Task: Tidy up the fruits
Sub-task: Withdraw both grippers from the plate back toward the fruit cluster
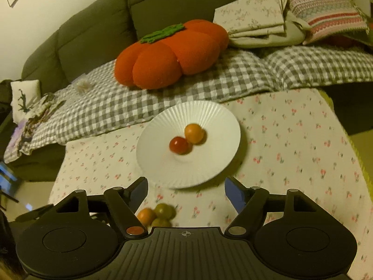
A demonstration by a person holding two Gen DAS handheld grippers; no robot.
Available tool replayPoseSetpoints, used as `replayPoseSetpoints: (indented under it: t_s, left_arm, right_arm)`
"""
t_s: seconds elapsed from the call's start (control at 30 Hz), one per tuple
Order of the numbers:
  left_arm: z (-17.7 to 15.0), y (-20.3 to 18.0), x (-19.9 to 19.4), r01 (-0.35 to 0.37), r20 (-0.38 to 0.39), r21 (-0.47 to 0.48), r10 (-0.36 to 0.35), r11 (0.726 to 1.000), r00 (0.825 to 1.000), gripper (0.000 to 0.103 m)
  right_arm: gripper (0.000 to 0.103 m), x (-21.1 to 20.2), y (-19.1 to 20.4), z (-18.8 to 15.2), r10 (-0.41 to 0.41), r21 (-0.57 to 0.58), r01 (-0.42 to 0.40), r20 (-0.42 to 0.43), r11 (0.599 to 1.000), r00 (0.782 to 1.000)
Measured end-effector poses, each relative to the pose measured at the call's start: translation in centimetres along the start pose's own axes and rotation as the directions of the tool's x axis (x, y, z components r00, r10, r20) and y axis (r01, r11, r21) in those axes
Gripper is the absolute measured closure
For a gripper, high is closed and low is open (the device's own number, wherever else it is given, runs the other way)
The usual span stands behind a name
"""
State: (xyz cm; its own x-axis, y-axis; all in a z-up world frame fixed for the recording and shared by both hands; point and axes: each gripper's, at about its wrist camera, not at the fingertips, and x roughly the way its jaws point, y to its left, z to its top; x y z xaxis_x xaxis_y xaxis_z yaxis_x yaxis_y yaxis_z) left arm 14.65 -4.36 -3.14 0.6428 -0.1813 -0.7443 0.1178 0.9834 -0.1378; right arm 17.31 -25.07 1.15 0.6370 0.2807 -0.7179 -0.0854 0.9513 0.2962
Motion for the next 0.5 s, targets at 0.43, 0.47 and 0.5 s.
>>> replayPoseSetpoints:
  t_s: [0.43,0.47,0.5]
  left_arm:
    - [-6.1,-1.2,0.5,0.023,-0.083,0.056,-0.018,0.998,0.996,0.032]
    - [-6.4,-1.4,0.7,0.024,-0.086,0.066,-0.019,0.998,0.996,0.032]
    - [-6.7,-1.5,1.0,0.027,-0.087,0.076,-0.021,0.997,0.996,0.032]
  right_arm:
    - [0.028,-0.7,-0.4,-3.8,0.029,0.019,-0.028,-0.068,0.999,0.997]
    - [0.028,-0.5,-0.4,-3.9,0.025,0.018,-0.024,-0.072,1.000,0.997]
    - [0.028,-0.4,-0.4,-4.0,0.023,0.013,-0.022,-0.077,1.000,0.997]
